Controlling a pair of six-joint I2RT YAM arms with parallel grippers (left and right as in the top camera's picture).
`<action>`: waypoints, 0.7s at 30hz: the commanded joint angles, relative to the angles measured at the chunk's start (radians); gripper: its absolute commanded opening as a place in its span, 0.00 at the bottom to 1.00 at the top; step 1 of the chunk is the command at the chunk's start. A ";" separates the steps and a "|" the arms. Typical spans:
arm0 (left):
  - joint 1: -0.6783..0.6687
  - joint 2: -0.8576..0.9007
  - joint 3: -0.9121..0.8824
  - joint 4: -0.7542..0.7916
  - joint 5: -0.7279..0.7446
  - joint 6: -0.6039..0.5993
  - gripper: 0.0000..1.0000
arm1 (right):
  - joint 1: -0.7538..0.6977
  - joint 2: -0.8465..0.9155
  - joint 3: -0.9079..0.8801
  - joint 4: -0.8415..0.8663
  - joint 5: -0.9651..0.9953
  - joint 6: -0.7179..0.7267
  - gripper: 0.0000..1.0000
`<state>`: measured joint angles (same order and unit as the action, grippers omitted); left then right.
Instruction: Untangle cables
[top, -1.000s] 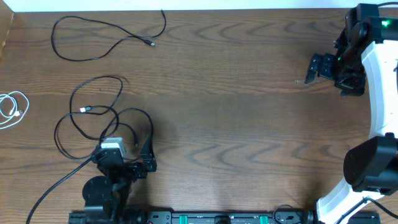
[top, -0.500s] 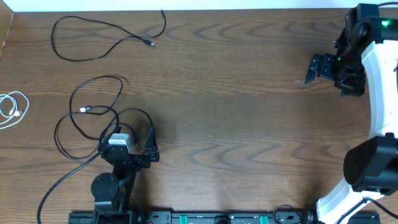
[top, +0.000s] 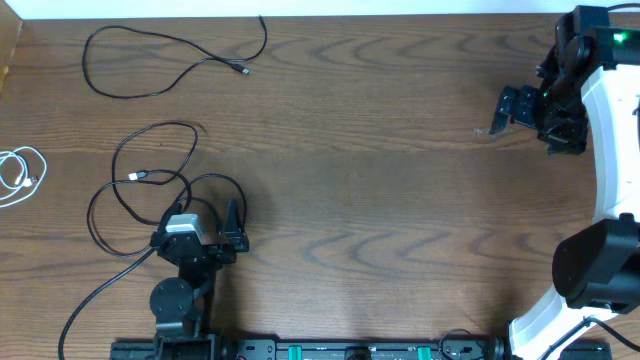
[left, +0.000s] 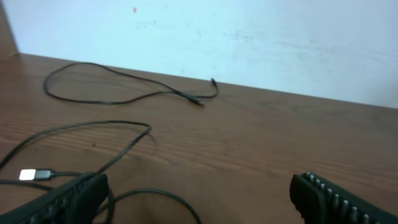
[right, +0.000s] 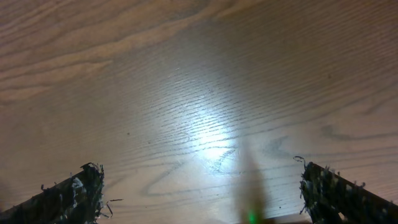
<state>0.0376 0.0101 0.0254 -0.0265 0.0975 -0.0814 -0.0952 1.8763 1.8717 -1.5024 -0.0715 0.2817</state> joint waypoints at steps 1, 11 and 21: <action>0.004 -0.009 -0.021 0.008 -0.039 0.046 0.98 | 0.003 -0.019 0.010 -0.001 0.002 0.013 0.99; 0.004 -0.009 -0.021 -0.046 -0.058 0.086 0.98 | 0.003 -0.019 0.010 -0.001 0.002 0.013 0.99; 0.004 -0.009 -0.022 -0.047 -0.057 0.159 0.98 | 0.003 -0.019 0.010 -0.001 0.002 0.013 0.99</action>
<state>0.0376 0.0101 0.0231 -0.0364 0.0532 0.0391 -0.0952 1.8763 1.8717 -1.5028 -0.0715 0.2817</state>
